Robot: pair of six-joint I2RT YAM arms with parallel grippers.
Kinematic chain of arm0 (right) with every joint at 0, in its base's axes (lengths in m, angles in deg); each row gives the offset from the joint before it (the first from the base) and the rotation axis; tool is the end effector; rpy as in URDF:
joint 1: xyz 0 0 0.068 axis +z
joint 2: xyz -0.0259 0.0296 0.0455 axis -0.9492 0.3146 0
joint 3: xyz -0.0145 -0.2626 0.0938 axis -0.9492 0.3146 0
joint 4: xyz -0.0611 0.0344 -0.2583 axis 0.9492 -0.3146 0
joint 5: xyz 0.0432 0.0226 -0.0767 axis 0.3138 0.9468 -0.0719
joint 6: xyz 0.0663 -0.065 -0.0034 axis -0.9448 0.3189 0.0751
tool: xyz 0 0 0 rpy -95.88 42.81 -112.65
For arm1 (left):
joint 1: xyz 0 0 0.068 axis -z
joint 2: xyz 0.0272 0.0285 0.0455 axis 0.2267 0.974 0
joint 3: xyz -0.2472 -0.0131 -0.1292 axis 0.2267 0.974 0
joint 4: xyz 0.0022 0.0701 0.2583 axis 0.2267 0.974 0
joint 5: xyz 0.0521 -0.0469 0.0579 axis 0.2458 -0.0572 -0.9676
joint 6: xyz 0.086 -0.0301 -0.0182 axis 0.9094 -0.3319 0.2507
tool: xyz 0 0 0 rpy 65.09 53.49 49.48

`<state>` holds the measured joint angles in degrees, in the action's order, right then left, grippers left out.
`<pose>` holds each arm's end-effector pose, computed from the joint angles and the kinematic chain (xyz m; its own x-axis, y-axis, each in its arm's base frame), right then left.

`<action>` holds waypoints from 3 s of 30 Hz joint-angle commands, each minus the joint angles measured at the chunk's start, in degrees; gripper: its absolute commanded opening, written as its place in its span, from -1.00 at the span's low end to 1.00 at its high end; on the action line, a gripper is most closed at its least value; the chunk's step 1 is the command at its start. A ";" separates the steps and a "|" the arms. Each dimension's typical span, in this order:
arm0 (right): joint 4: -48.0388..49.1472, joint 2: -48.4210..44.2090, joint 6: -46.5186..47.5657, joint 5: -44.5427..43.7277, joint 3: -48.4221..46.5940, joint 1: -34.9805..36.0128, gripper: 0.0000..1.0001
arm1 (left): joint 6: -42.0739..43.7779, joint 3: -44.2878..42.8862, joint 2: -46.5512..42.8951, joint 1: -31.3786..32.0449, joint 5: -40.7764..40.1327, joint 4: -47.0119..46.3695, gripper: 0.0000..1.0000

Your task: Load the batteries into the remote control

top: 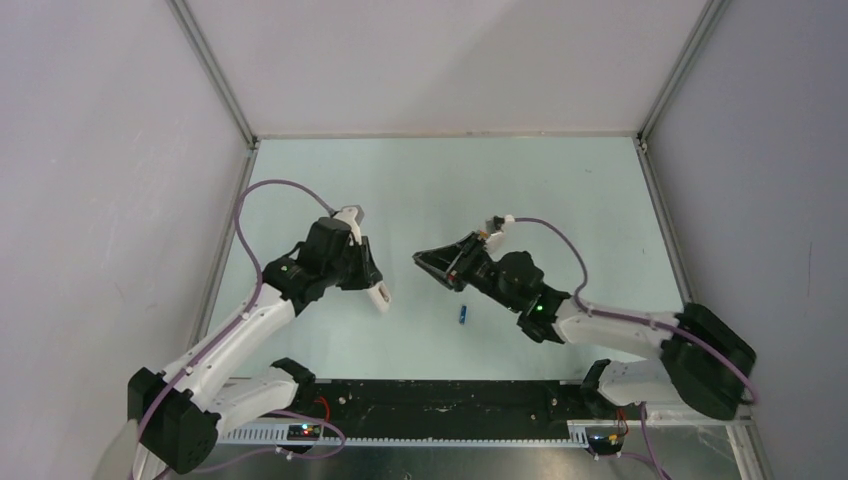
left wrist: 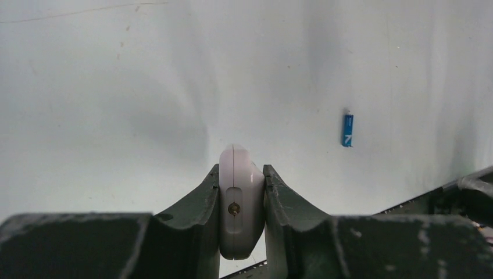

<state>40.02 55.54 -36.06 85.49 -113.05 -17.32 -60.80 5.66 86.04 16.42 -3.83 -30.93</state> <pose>0.1961 0.2729 0.2578 -0.8007 0.5872 -0.1188 -0.1310 0.0218 0.9911 0.2089 -0.1232 0.2343 -0.8013 -0.0969 -0.5903 0.1574 0.9178 -0.3644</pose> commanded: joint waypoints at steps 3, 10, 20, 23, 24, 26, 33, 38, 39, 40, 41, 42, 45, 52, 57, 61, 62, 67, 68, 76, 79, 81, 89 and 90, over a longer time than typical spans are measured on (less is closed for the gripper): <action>-39.92 -17.14 13.04 -13.76 -1.11 -2.68 -0.35 | -0.77 -2.35 -0.68 0.01 -3.53 -0.93 -1.00; -68.47 -27.32 19.39 -17.96 -1.99 -12.37 -0.23 | -0.69 -2.84 -1.84 -0.01 -0.07 -1.00 -1.00; -81.36 -28.40 25.90 -13.28 -2.96 -35.70 -0.14 | -1.00 -5.11 -2.87 0.04 4.22 -1.00 -1.00; -87.87 -26.68 24.83 -16.07 -4.00 -39.94 -0.01 | -1.06 -5.37 -2.93 0.01 5.09 -0.96 -1.00; -89.73 -26.43 22.52 -18.67 -4.22 -41.17 0.06 | -1.09 -5.40 -2.98 0.01 5.45 -0.95 -1.00; -95.23 -26.47 18.40 -22.66 -4.75 -42.35 0.20 | -1.06 -5.37 -3.13 0.02 5.87 -0.95 -1.00; -114.51 -25.74 0.77 -28.72 -5.59 -46.12 0.57 | -1.09 -4.93 -3.39 0.02 6.30 -1.03 -0.99; -120.70 -23.65 -3.32 -28.80 -5.59 -48.35 0.65 | -1.20 -4.82 -3.12 -0.01 6.94 -0.98 -1.00; -121.17 -23.59 -4.27 -29.19 -5.52 -48.89 0.64 | -1.21 -4.82 -3.03 0.00 7.21 -0.97 -1.00; -122.06 -23.66 -4.81 -29.49 -5.35 -49.07 0.62 | -1.37 -4.87 -2.92 0.01 7.25 -0.95 -1.00; -122.12 -23.99 -5.19 -29.84 -5.12 -49.69 0.59 | -1.43 -4.89 -2.84 0.01 7.44 -0.95 -1.00; -121.46 -24.25 -4.88 -29.81 -4.51 -50.13 0.58 | -1.66 -4.90 -2.63 0.06 7.73 -1.02 -1.00; -118.83 -26.56 -2.07 -27.72 -2.54 -54.25 0.56 | -2.05 -5.30 -2.10 0.02 7.99 -0.93 -1.00; -109.10 -35.03 7.56 -21.85 5.45 -64.93 0.52 | -3.41 -7.69 -0.82 0.01 8.02 -0.90 -1.00; -104.78 -34.92 13.01 -18.36 7.47 -71.16 0.50 | -3.83 -9.31 0.99 0.01 8.62 -0.88 -1.00; -103.33 -31.10 14.79 -16.75 7.74 -74.79 0.47 | -4.27 -10.56 2.16 0.01 8.86 -0.81 -1.00; -103.08 -29.84 14.96 -16.22 7.98 -75.81 0.46 | -4.33 -10.77 2.42 0.01 8.87 -0.75 -1.00; -99.13 -27.54 17.46 -14.53 8.88 -77.94 0.43 | -4.46 -12.25 3.49 0.01 8.84 -0.62 -1.00; -98.61 -27.66 18.30 -14.35 8.90 -78.15 0.42 | -4.51 -12.36 3.57 0.01 8.86 -0.58 -1.00; -91.12 -24.81 22.31 -11.77 9.06 -78.75 -0.03 | -4.67 -12.88 3.81 0.06 8.89 -0.63 -1.00; -88.52 -20.64 22.96 -10.14 9.03 -78.95 -0.31 | -4.45 -12.92 3.50 -0.01 8.65 -0.60 -1.00; -86.54 -18.41 23.68 -8.89 9.08 -78.91 -0.40 | -4.39 -12.91 3.34 0.01 8.61 -0.67 -1.00; -80.85 -10.69 25.62 -5.85 7.40 -74.84 -0.62 | -3.83 -12.71 2.30 0.01 7.64 -0.67 -1.00; -80.58 -10.22 25.56 -6.04 6.60 -73.82 -0.63 | -3.74 -12.59 1.89 -0.01 7.23 -0.68 -1.00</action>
<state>-41.75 41.05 -12.08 78.22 -107.36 -94.49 -64.71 -4.63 89.97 16.42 4.12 -30.29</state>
